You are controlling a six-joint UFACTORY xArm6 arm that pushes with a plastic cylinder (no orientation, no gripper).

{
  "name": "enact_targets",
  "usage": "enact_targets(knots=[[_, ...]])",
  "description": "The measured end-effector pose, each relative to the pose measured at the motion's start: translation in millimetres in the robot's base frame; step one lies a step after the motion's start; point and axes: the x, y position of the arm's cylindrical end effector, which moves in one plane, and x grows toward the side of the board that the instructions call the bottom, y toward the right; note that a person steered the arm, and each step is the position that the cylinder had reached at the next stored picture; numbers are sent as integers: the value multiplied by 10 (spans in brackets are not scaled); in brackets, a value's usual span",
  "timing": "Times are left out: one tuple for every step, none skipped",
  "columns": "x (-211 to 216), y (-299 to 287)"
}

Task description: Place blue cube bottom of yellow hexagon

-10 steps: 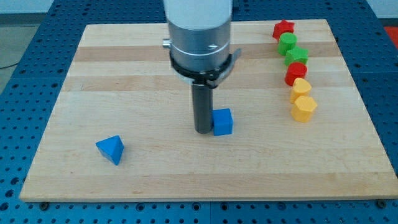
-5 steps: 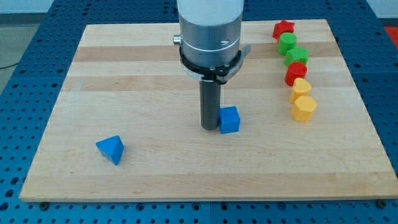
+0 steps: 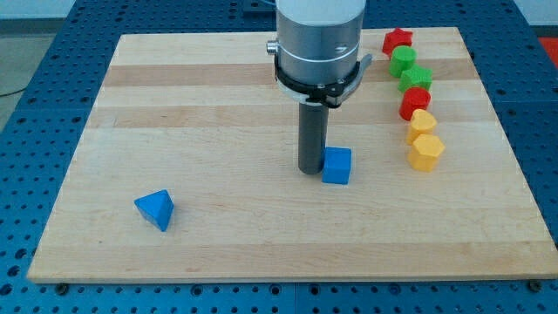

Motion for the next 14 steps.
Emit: enact_targets(knots=[[-4,111],[44,273],[102,468],[106,512],[-20,463],[-114,462],[-9,477],[115,603],[115,720],[115,818],[124,905],[202,1014],[340,1116],[358,1178]])
